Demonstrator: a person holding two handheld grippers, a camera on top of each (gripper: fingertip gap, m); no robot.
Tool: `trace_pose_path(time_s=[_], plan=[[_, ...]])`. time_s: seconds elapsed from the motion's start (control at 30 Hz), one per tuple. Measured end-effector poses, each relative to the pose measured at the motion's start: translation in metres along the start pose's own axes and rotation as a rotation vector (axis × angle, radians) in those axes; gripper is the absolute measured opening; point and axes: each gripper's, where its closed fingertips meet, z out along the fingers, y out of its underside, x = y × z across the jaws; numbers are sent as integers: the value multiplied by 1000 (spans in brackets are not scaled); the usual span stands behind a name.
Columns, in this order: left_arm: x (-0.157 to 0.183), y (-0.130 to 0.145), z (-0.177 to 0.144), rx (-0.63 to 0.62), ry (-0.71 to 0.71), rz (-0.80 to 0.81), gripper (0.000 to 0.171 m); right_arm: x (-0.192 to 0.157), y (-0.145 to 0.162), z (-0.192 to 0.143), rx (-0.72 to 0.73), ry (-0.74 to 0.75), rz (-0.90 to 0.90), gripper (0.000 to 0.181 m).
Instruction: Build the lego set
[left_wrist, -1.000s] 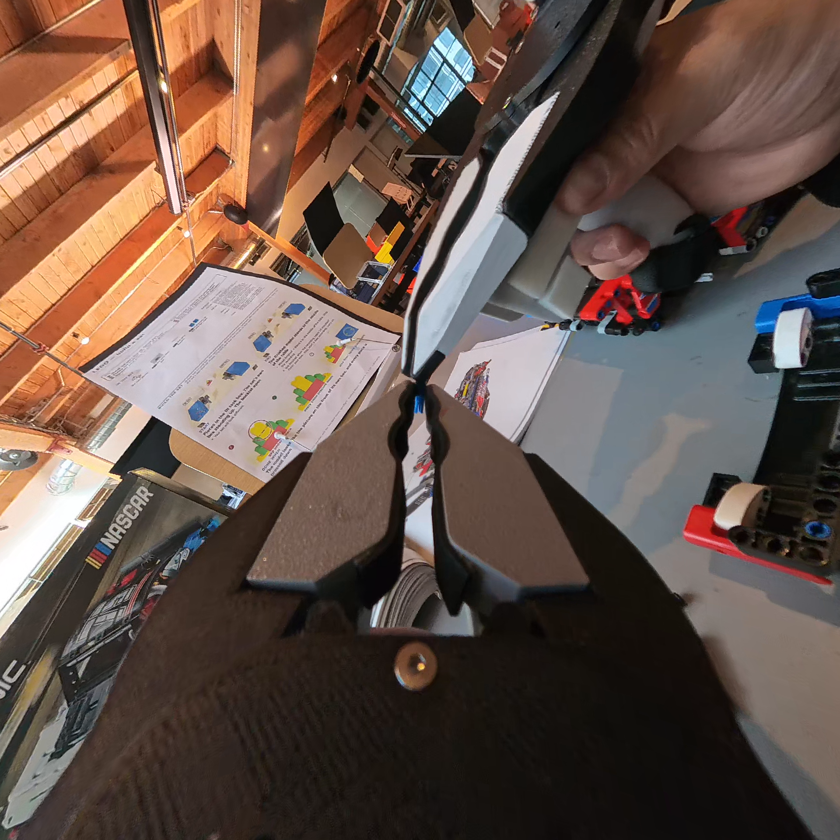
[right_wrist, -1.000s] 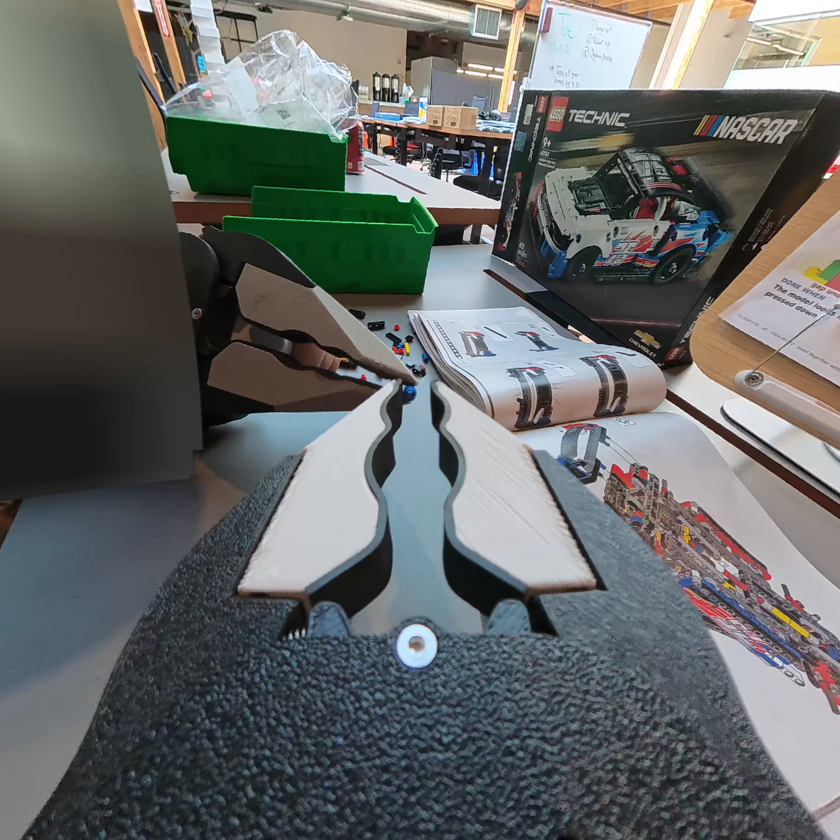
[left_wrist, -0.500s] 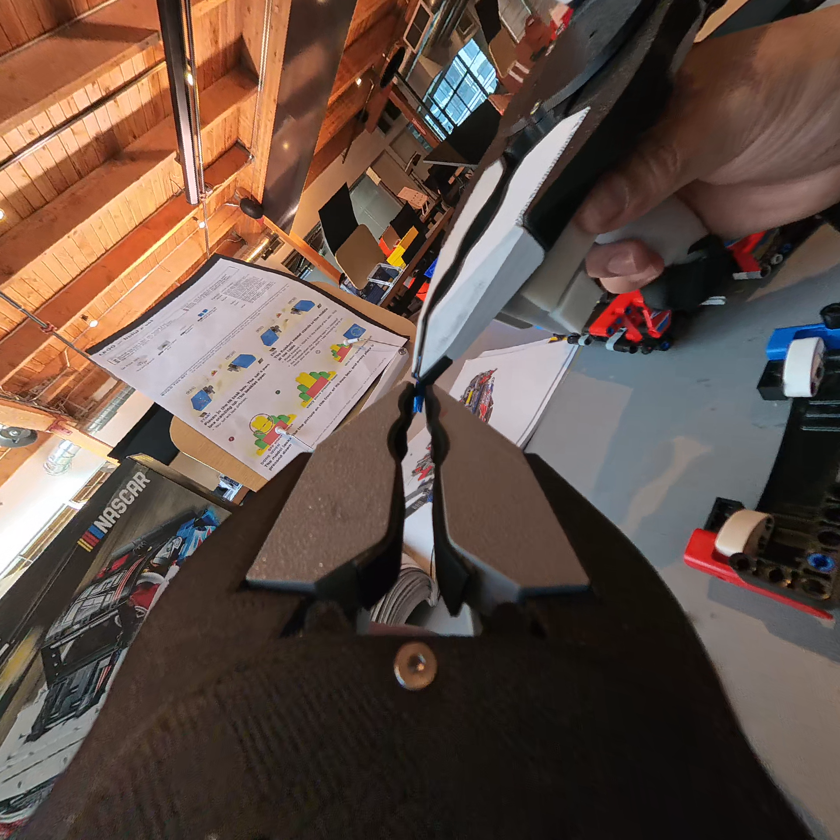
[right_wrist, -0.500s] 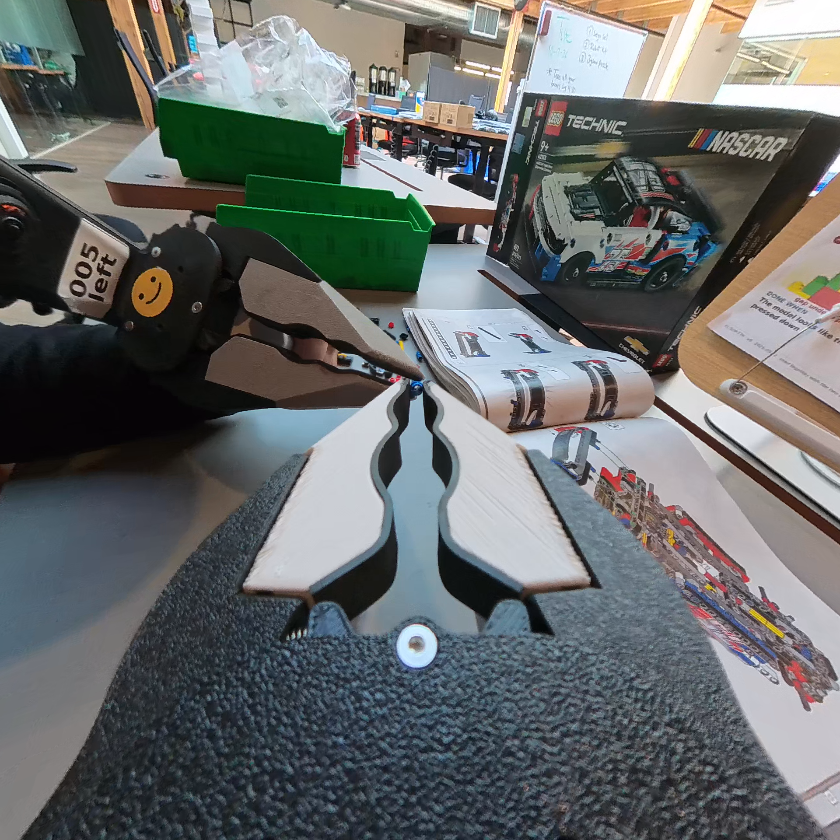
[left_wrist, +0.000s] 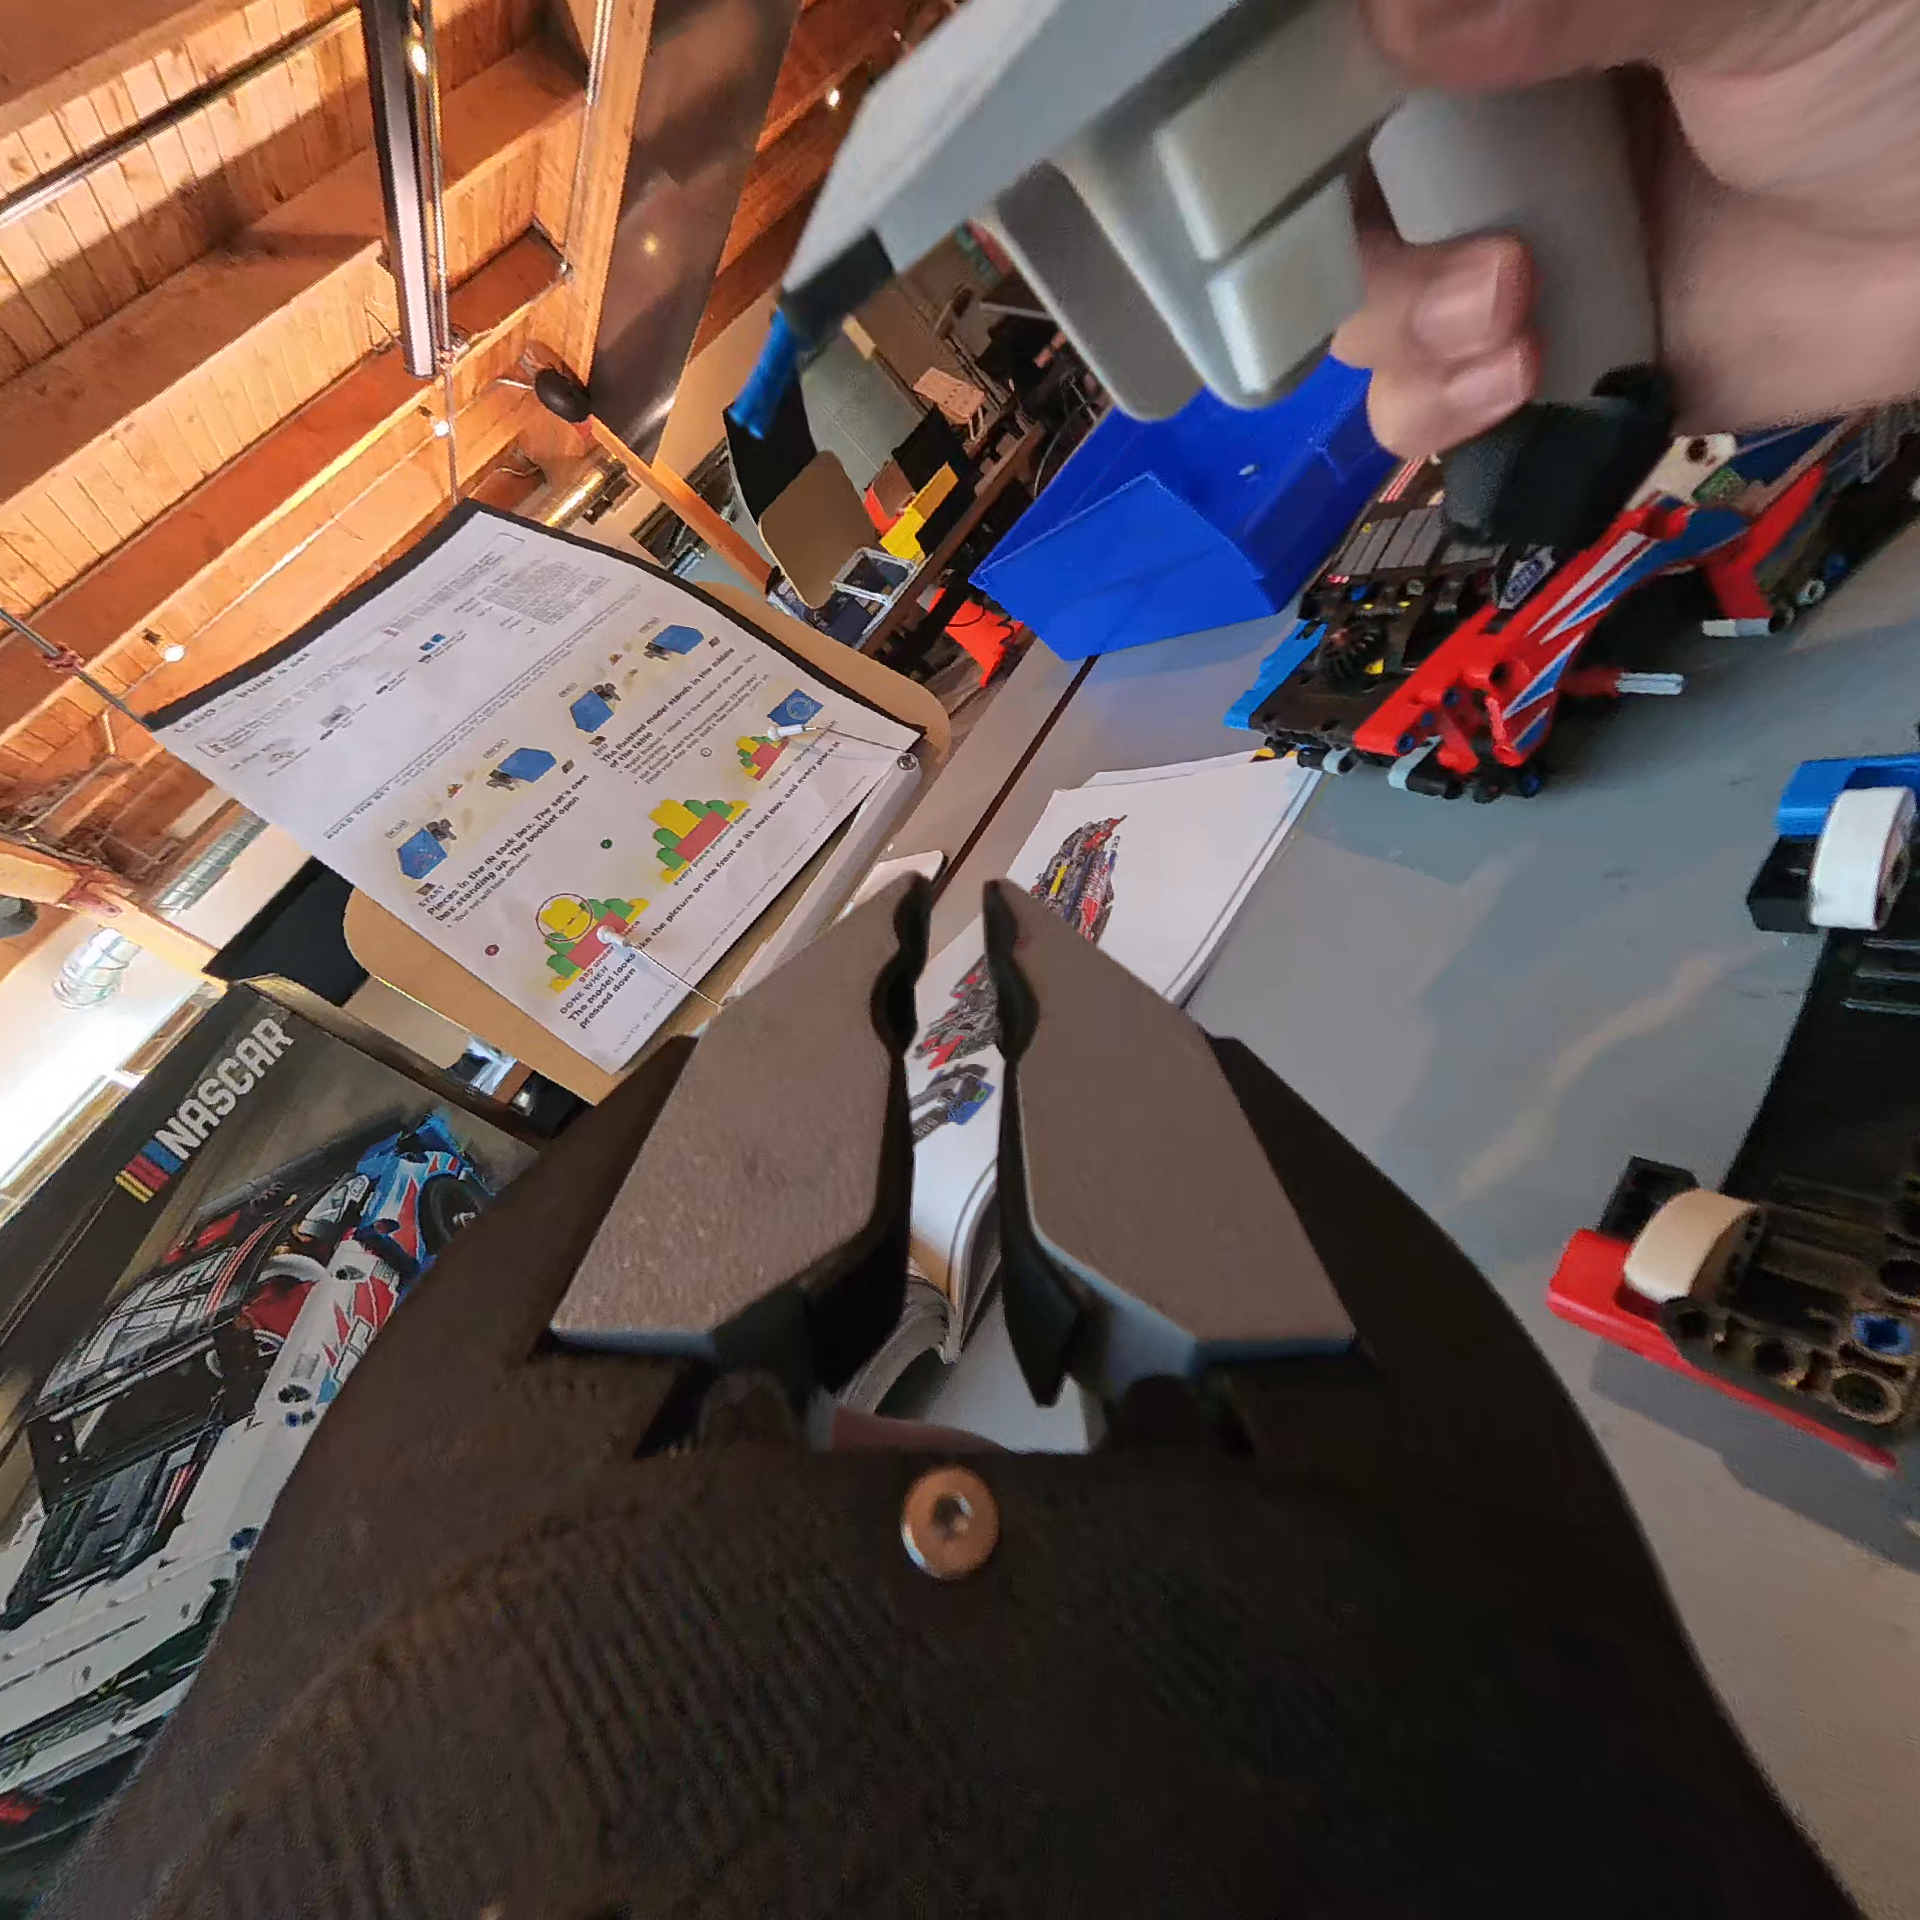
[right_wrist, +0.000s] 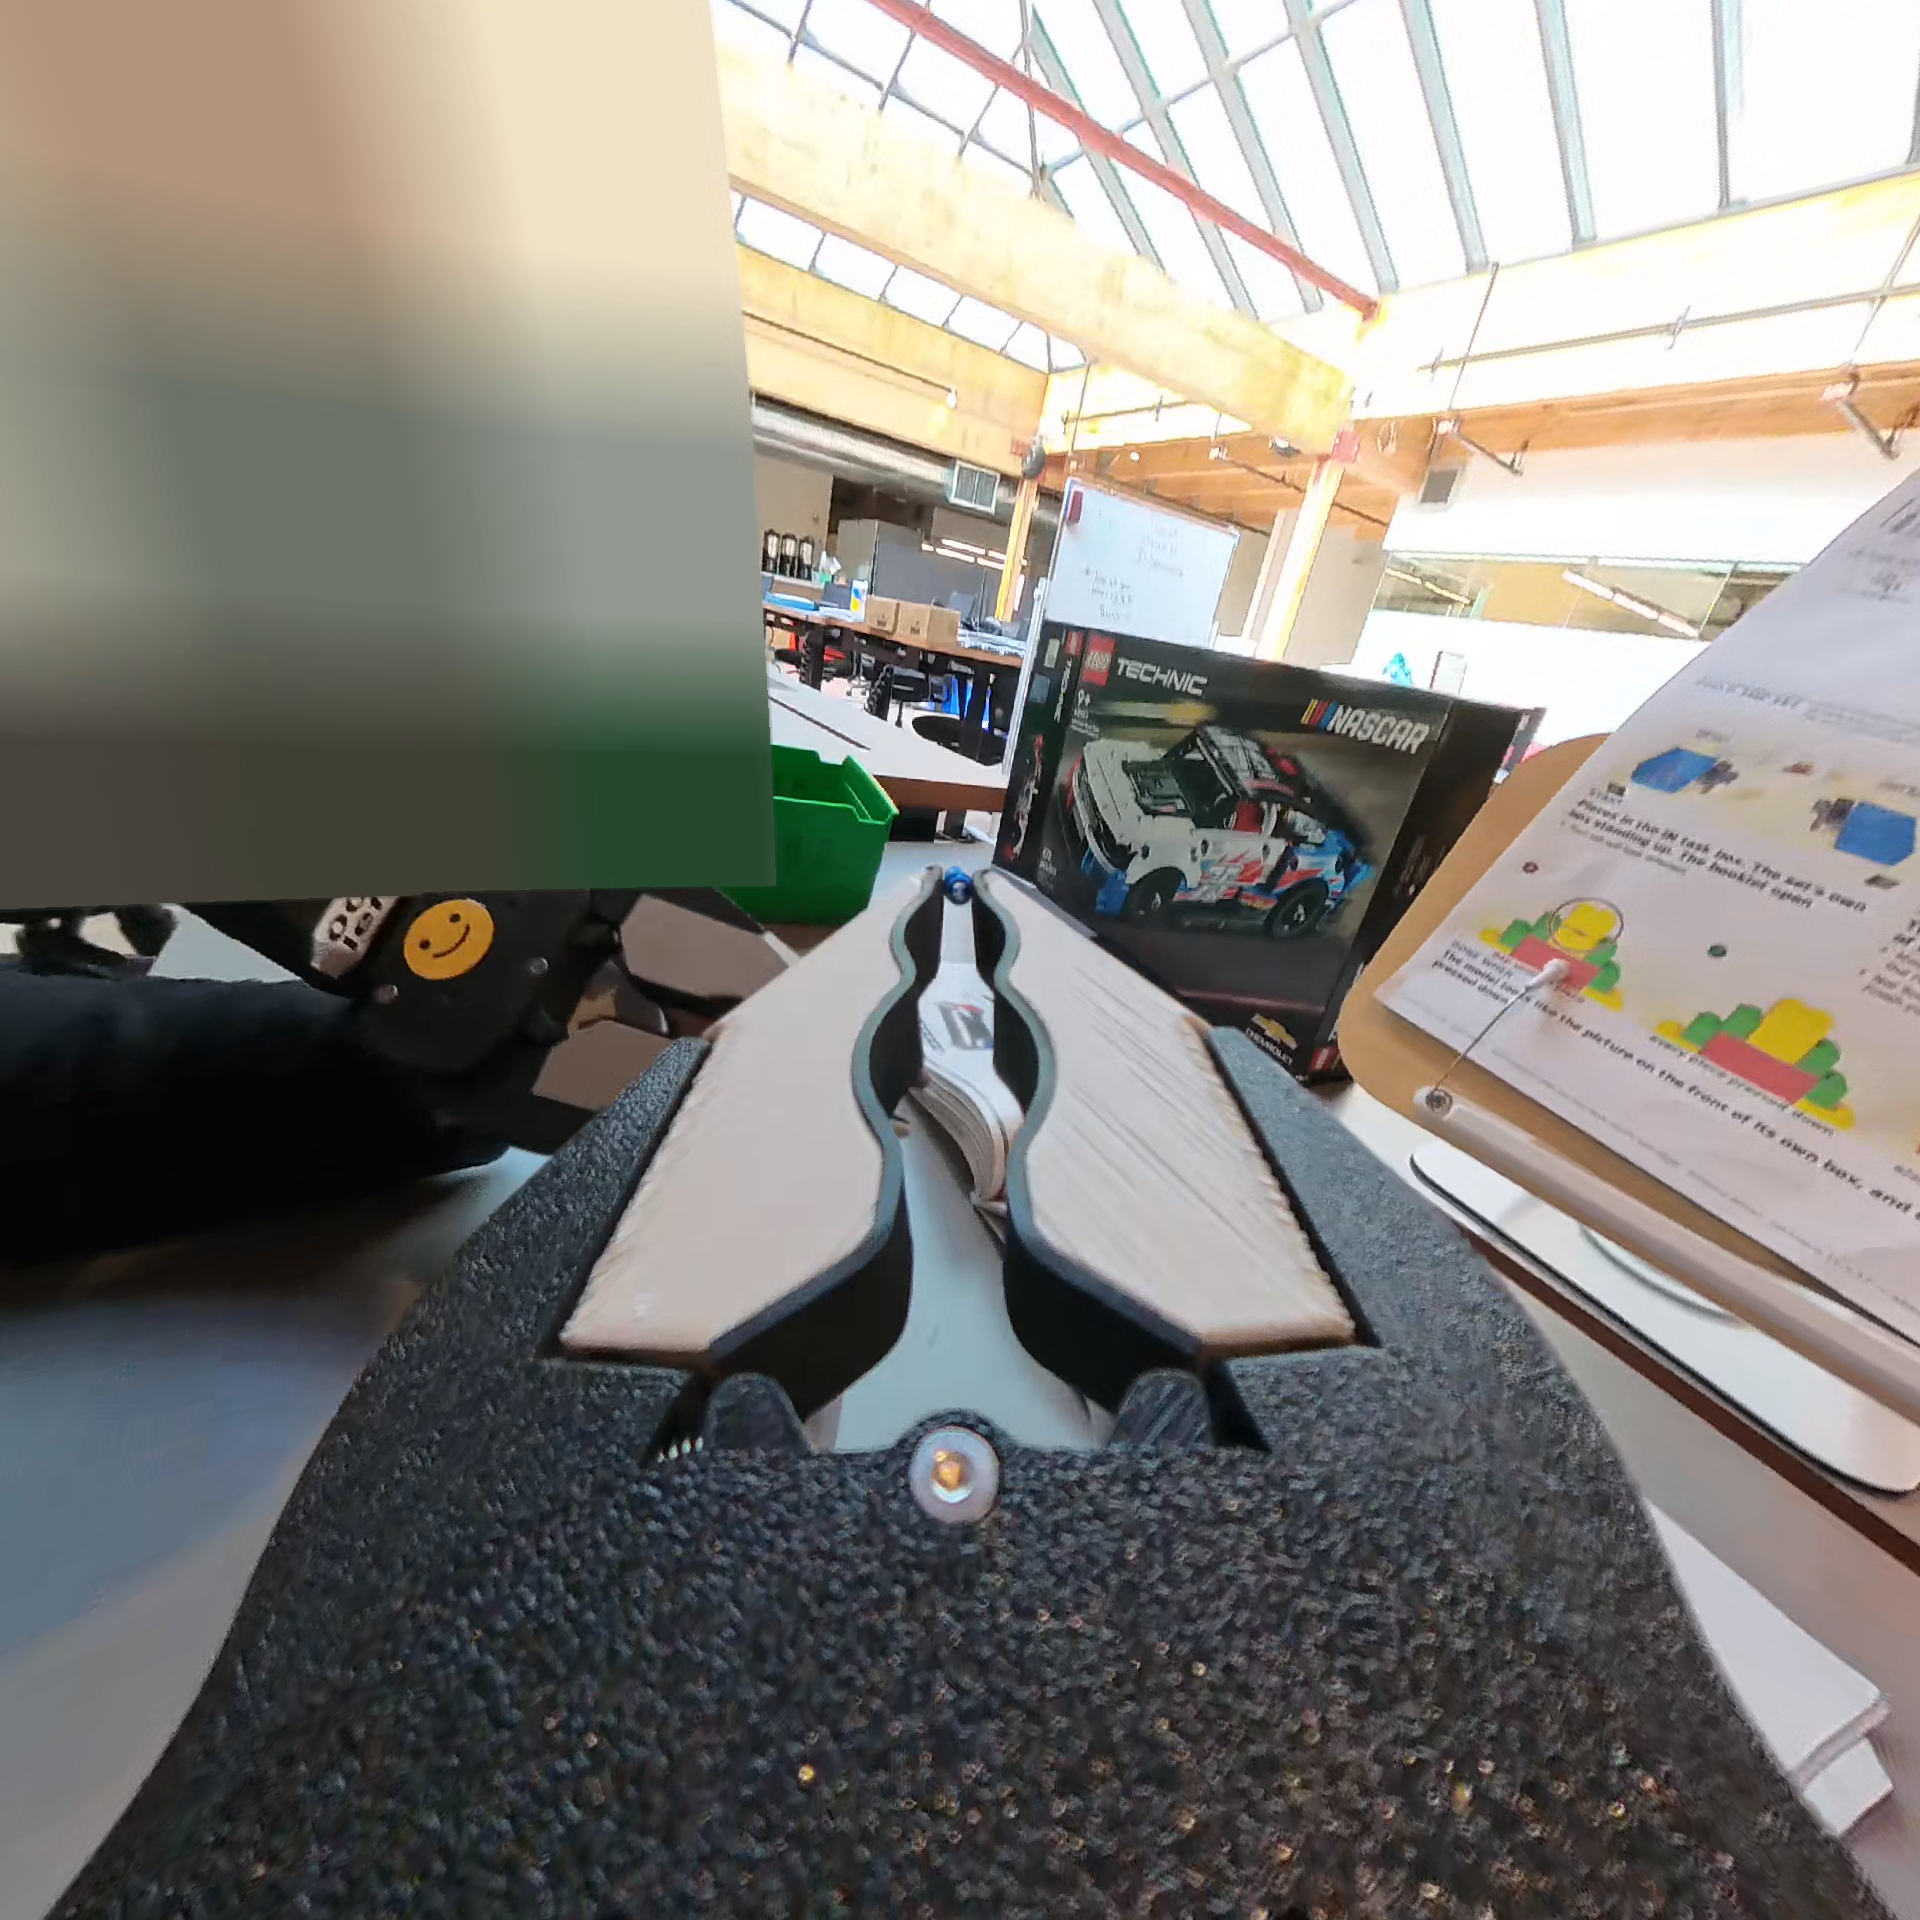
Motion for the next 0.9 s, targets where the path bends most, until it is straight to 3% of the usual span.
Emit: trace_pose_path(time_s=[0.9], plan=[[8, 9, 4, -55, 26, 30, 1, -1, 1, 1, 2, 17, -44, 5]])
